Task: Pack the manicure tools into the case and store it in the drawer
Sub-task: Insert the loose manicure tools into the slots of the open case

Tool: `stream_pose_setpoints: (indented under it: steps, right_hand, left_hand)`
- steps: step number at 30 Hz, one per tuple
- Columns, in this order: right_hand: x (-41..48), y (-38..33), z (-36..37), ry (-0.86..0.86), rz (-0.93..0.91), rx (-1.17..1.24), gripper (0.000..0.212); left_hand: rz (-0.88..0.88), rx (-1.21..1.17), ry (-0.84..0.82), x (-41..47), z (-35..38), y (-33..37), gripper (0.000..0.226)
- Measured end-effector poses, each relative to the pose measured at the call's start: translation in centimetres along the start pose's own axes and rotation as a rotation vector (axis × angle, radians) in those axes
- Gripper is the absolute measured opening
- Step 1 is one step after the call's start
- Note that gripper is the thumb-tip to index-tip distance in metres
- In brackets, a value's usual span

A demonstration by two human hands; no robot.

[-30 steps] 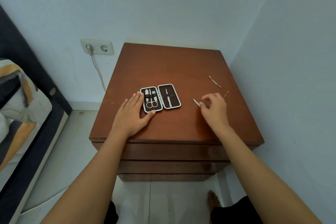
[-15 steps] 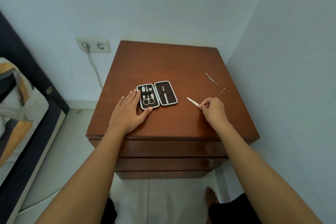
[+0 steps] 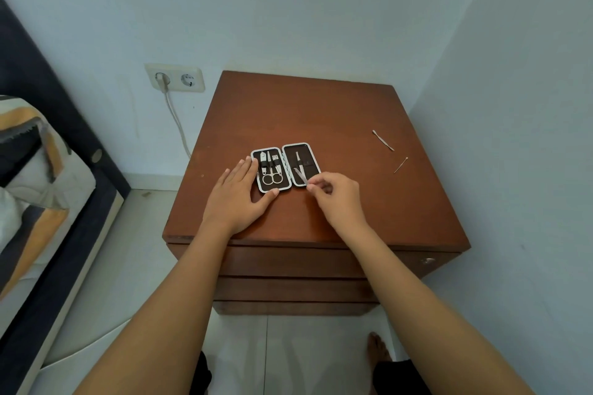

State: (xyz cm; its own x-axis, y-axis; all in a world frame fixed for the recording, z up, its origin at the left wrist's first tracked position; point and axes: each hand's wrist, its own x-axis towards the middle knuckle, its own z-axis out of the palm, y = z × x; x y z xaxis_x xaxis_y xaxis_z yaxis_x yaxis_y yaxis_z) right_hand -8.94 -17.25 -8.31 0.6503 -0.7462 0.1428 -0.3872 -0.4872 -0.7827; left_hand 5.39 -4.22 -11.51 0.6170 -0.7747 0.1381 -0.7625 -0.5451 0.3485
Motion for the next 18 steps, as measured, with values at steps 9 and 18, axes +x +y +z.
stream_pose_setpoints:
  steps: [9, 18]
  right_hand:
    - [0.5, -0.8, 1.5, -0.033, -0.057, -0.209, 0.018]
    - [-1.0, -0.2, 2.2, -0.001, -0.336, -0.48, 0.026]
  left_hand:
    - [0.013, -0.017, 0.016, 0.0, 0.2, -0.1, 0.078]
    - [0.012, -0.007, 0.012, 0.0, 0.2, -0.1, 0.079]
